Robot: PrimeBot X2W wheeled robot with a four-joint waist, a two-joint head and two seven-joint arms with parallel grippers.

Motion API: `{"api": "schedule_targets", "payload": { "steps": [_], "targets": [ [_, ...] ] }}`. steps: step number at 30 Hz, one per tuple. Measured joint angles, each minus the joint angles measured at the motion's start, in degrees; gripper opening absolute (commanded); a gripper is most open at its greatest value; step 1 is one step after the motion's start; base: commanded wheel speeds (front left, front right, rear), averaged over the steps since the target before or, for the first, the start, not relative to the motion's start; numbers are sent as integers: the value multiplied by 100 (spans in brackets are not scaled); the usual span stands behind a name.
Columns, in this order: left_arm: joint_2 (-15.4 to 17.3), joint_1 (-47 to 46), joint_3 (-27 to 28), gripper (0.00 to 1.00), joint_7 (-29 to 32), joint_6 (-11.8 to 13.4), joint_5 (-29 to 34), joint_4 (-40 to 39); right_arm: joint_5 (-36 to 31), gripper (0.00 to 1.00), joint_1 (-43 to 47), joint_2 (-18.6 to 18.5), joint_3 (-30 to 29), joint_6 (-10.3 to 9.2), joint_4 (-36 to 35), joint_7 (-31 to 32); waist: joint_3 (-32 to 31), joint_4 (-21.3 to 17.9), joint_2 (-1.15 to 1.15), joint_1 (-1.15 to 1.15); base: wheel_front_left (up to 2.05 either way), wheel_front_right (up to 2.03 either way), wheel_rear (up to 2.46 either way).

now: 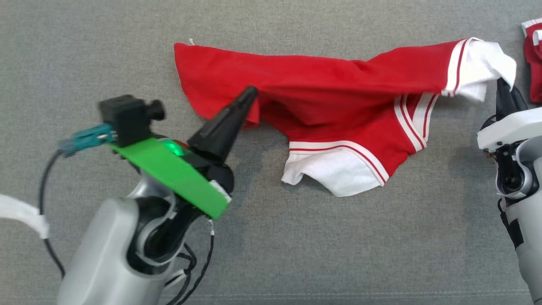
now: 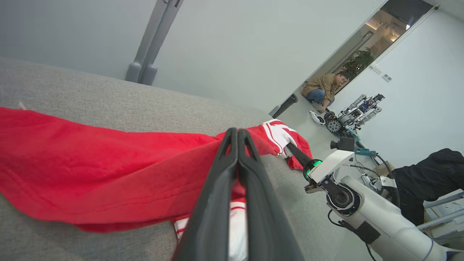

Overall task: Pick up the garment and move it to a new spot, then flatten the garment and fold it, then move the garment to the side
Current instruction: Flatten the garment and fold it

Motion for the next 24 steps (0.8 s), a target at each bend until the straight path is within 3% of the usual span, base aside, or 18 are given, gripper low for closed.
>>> {"api": "schedule_targets", "payload": {
  "steps": [5,10,18,24],
  "targets": [
    [153,224,487,0,-13,2,-420,-600,946,0,343,153,-573,368,-446,-16,-162,-5,0,0,0,0,0],
    [369,503,789,0,42,144,-669,-912,1549,0,878,155,-697,772,-991,325,-345,-21,0,0,0,0,0],
    [1046,1720,1065,0,523,554,-829,-694,1974,0,2351,336,-116,835,-1574,1281,-446,-125,0,0,0,0,0],
    [1530,2291,1057,0,760,614,-643,-420,1968,0,3151,294,107,835,-1770,1579,-353,-184,0,0,0,0,0]
  ]
}}
